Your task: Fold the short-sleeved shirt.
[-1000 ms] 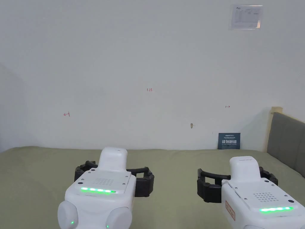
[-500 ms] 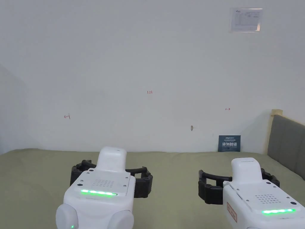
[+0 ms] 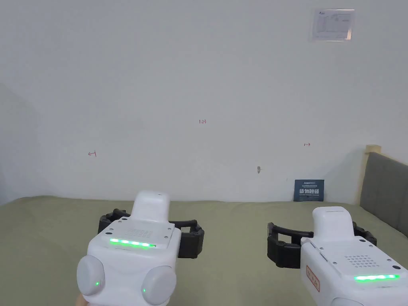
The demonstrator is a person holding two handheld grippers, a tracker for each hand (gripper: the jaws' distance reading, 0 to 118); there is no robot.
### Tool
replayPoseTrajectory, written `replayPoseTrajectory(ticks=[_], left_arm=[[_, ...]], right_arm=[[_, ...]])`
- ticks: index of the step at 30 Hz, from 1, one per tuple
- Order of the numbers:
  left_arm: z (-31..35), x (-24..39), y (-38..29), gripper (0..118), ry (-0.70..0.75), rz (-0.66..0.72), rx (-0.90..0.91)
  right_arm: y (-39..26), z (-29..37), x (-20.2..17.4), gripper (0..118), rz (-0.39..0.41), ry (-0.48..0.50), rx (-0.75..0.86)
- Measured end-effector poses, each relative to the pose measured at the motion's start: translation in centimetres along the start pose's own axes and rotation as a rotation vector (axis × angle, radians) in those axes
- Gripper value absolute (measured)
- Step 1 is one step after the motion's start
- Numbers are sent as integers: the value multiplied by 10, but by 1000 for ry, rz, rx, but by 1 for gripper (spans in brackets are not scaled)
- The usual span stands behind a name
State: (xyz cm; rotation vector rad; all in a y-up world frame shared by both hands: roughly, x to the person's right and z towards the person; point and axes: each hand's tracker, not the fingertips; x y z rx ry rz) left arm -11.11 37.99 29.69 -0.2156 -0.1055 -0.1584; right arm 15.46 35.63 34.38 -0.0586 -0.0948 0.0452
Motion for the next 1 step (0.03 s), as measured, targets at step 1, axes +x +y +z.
replayPoseTrajectory(ticks=[1], left_arm=[[-1, -1, -1, 118, -9, 8, -23]], right_arm=[[0, 0, -1, 118, 2, 1, 0]])
